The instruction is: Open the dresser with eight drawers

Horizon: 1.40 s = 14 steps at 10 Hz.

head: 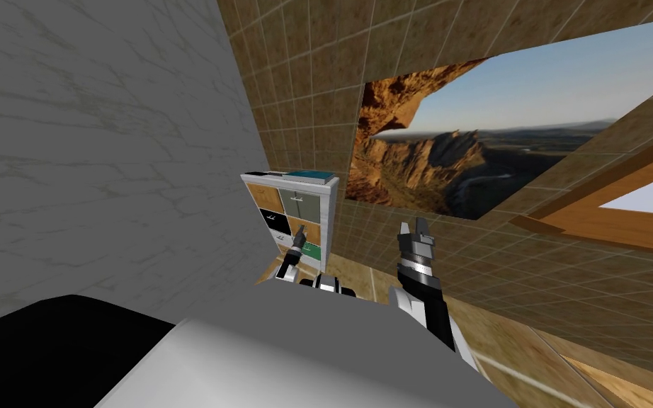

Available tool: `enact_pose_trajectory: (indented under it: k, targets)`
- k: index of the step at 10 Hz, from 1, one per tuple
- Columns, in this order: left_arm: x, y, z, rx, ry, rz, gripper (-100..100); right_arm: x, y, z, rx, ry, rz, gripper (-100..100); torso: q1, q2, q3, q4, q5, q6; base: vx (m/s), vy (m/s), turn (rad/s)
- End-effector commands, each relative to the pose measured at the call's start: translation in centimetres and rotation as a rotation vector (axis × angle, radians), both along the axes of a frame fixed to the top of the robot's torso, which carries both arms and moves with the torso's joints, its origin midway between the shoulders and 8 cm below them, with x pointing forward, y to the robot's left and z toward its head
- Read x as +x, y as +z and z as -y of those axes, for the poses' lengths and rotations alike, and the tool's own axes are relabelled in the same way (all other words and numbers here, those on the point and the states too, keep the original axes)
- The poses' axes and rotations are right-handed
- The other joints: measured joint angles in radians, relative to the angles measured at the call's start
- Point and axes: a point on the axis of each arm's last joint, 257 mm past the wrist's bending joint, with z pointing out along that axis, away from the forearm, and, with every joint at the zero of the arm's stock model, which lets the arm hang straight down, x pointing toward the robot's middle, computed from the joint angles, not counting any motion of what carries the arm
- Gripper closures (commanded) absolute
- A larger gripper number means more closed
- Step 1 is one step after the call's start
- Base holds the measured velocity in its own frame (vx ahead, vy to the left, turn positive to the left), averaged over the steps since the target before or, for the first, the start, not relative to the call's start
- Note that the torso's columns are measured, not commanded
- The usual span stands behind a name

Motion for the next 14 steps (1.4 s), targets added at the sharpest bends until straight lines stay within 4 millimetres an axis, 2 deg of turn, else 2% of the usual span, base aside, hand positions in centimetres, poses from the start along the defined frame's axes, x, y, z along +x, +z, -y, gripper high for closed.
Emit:
enact_pose_trajectory:
  k: [1, 2, 6, 7, 10, 13, 14]
  targets:
    - [-0.3, -0.4, 0.0, 0.0, 0.0, -0.002, 100, 0.0, 0.0, 0.0, 0.0, 0.0, 0.0, 0, 0.0, 0.004, 0.002, 0.001, 0.0, 0.0, -0.025, 0.004, 0.024]
    - [-0.2, 0.2, 0.2, 0.001, -0.005, 0.006, 100, 0.0, 0.0, 0.0, 0.0, 0.0, 0.0, 0, 0.002, -0.004, -0.001, -0.004, 0.003, 0.002, -0.13, 0.007, 0.032]
    - [-0.2, 0.2, 0.2, 0.001, -0.01, -0.003, 100, 0.0, 0.0, 0.0, 0.0, 0.0, 0.0, 0, -0.001, 0.002, 0.002, 0.001, 0.0, 0.0, -0.171, 0.028, 0.014]
    - [-0.2, 0.2, -0.5, 0.028, -0.016, -0.004, -100, 0.0, 0.0, 0.0, 0.0, 0.0, 0.0, 0, -0.002, -0.005, -0.002, -0.001, -0.001, 0.0, -0.016, 0.0, -0.004]
    - [0.6, 1.1, -1.2, 0.056, -0.02, 0.001, -100, 0.0, 0.0, 0.0, 0.0, 0.0, 0.0, 0, -0.002, -0.008, -0.004, -0.002, 0.0, 0.0, 0.089, -0.026, -0.008]
    - [1.1, 0.9, 0.2, -0.001, -0.009, -0.011, -100, 0.0, 0.0, 0.0, 0.0, 0.0, 0.0, 0, 0.0, 0.001, 0.001, 0.001, 0.0, 0.0, 0.116, -0.025, -0.004]
    - [1.0, 1.1, -0.1, 0.009, -0.01, -0.009, -100, 0.0, 0.0, 0.0, 0.0, 0.0, 0.0, 0, 0.0, 0.005, 0.003, 0.001, 0.0, 0.0, 0.026, -0.01, 0.0]
